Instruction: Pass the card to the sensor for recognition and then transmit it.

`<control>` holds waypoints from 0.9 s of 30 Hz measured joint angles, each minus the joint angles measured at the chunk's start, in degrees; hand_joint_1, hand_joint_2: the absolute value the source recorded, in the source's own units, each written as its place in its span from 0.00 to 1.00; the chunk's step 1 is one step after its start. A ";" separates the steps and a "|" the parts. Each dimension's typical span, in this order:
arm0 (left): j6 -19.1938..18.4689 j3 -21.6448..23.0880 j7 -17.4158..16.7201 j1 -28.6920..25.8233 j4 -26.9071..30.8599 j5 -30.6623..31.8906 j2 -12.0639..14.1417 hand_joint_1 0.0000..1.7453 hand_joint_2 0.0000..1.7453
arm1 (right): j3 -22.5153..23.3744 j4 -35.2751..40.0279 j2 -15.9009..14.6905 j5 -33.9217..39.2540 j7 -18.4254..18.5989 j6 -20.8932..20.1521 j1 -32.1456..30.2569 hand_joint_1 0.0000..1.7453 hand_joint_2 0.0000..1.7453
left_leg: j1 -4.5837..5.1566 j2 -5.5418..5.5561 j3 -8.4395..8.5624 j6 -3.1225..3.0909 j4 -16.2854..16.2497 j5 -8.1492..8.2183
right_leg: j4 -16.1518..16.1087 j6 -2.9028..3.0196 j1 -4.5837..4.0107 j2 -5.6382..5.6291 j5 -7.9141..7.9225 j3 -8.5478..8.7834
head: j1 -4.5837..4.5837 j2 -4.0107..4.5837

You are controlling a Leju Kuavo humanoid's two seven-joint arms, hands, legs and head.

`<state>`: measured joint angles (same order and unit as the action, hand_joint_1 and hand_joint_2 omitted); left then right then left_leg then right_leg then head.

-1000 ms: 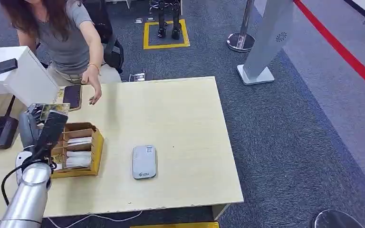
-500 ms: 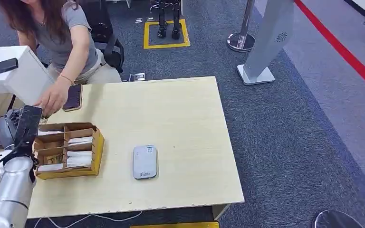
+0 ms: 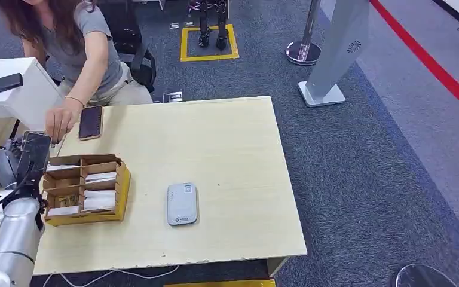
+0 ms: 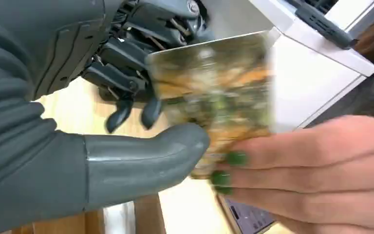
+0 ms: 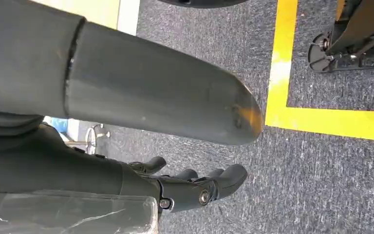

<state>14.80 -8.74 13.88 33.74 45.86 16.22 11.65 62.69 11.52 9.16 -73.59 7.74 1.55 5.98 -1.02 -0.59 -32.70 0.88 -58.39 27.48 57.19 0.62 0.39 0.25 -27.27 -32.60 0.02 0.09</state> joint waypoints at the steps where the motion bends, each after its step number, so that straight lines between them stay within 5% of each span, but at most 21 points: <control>1: 0.00 -0.09 0.00 -0.11 0.00 -0.16 0.00 0.00 1.00 | -0.02 0.00 0.00 0.00 0.00 0.00 -0.01 0.00 0.00 | 0.00 0.00 0.00 0.00 0.00 0.00 | 0.00 0.00 0.00 0.00 0.00 0.00 | 0.00 0.00; 14: -0.48 -0.31 1.05 -3.74 4.68 -1.03 -0.24 0.00 1.00 | -0.15 0.00 0.00 0.57 0.13 0.17 -0.10 0.00 0.00 | 0.00 -0.02 0.01 0.00 0.00 0.00 | 0.00 0.00 0.00 -0.01 0.00 0.00 | 0.00 0.00; 21: -3.24 0.00 -0.96 -14.25 24.85 0.86 0.07 0.00 1.00 | 0.70 0.00 0.00 3.43 0.42 0.70 -0.51 0.00 0.00 | 0.00 -0.08 -0.01 -0.03 0.00 0.07 | -0.01 -0.03 0.00 -0.07 -0.05 -0.02 | 0.00 0.00; 27: -1.66 0.68 -1.75 -25.55 42.89 7.66 1.41 0.00 1.00 | 2.08 0.00 0.11 4.89 0.35 1.24 -0.89 0.00 0.00 | 0.01 -0.16 -0.03 -0.03 0.02 0.18 | -0.02 -0.07 0.00 -0.15 -0.10 -0.04 | -0.02 0.00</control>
<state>13.13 -8.07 12.13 8.18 88.74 23.88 13.06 64.76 11.52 9.27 -68.70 8.09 2.80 5.09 -1.01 -0.75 -32.73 0.85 -58.38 27.66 57.17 0.55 0.39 0.10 -27.36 -32.63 0.00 0.09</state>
